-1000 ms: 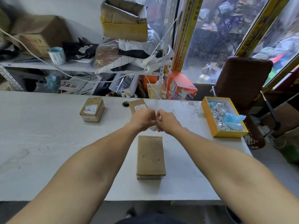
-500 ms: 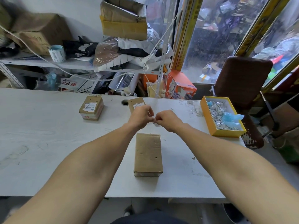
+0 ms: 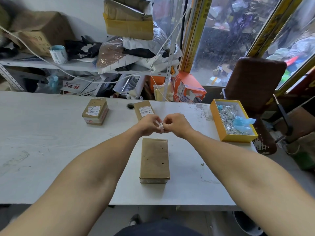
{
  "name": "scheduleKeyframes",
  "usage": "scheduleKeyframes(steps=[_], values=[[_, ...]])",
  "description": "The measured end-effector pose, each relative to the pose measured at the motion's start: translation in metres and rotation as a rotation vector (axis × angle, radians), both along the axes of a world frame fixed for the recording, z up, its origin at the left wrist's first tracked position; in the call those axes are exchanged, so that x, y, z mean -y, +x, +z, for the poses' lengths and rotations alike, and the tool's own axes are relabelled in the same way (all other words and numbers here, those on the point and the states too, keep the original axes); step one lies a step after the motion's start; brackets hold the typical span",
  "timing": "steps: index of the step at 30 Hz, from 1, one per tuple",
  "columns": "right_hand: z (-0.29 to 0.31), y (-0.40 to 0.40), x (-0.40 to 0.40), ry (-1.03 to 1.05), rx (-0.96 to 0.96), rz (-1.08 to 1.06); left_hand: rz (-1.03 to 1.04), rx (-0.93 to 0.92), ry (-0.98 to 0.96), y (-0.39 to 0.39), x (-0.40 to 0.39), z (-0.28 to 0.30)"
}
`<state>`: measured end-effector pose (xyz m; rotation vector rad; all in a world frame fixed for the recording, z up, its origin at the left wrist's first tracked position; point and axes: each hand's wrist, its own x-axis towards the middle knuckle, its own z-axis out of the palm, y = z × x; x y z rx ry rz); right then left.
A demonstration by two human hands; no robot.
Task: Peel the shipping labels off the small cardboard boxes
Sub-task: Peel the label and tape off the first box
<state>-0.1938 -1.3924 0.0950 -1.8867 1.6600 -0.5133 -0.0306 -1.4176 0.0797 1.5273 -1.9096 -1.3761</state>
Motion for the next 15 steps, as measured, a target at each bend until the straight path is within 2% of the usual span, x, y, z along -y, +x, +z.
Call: scheduleKeyframes(steps=[4,9,15], values=[[0.0,-0.004,-0.002,0.04,-0.021,0.001,-0.005,0.083,-0.035,0.0,0.0,0.002],[0.002,-0.006,0.001,0.111,-0.206,0.027,-0.088,0.229,-0.124,-0.002,0.001,0.008],[0.001,0.004,0.005,0.068,-0.399,0.141,-0.175,0.59,-0.497,-0.009,-0.001,0.016]])
